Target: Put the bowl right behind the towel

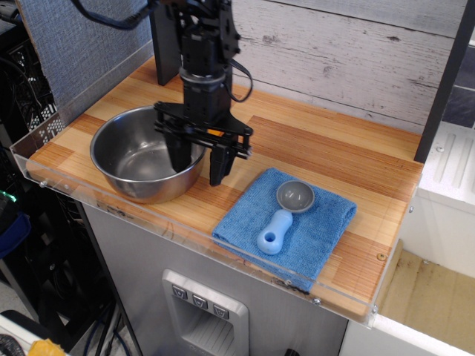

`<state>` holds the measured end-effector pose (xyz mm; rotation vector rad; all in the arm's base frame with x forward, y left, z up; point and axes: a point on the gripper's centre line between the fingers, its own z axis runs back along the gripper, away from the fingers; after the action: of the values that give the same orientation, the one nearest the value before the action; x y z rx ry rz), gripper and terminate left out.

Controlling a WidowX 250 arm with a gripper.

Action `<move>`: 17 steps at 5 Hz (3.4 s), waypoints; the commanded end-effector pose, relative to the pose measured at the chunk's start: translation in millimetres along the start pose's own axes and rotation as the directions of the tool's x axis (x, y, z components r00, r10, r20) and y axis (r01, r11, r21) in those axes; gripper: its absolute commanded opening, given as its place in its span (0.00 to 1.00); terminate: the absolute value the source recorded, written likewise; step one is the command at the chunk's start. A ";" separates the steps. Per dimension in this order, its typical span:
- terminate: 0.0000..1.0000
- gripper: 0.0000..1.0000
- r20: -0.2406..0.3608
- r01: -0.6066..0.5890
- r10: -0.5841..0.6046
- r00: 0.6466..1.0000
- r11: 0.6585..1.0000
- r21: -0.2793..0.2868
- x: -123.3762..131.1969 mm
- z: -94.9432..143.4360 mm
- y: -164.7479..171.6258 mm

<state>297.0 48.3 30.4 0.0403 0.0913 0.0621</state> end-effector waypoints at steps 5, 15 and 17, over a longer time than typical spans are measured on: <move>0.00 0.00 0.114 -0.213 0.203 0.972 0.973 0.083 -28.4 94.2 25.7; 0.00 0.00 0.091 0.264 -0.262 0.961 0.964 -0.011 70.5 67.8 -137.4; 0.00 1.00 0.136 0.277 -0.274 0.952 0.961 -0.006 65.8 86.2 -136.0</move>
<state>380.9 -82.1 71.9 0.0116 0.0513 -0.2103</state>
